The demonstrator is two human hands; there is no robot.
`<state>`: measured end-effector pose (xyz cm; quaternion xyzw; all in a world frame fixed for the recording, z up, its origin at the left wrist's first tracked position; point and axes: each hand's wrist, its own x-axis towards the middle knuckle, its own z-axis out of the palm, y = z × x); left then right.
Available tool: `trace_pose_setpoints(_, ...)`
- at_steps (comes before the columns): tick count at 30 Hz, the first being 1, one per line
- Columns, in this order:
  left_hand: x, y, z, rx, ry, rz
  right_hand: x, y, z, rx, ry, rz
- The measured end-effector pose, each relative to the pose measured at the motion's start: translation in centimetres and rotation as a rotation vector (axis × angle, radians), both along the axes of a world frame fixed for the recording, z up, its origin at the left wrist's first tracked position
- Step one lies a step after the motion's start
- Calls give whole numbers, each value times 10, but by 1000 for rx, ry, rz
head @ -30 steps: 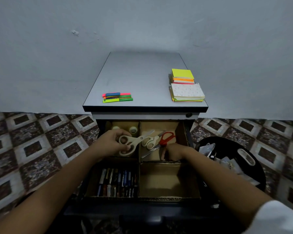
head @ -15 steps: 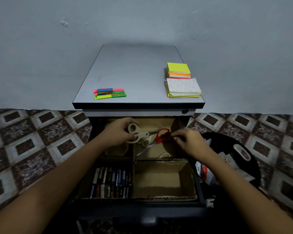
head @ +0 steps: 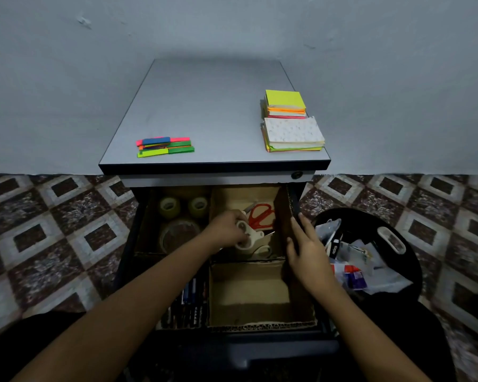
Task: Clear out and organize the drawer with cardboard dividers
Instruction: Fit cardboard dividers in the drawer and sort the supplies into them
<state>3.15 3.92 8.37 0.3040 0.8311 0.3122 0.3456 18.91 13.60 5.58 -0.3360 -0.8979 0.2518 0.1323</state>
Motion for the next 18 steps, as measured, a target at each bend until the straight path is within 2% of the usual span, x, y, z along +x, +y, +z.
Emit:
trace_pose_setpoints(7,3,11,-21,-162,228,-121,1,0,0,0,19,5)
trace_pose_setpoints(18,10,10,-29,-236,386,-234,2,-1,2,-22,26,-7)
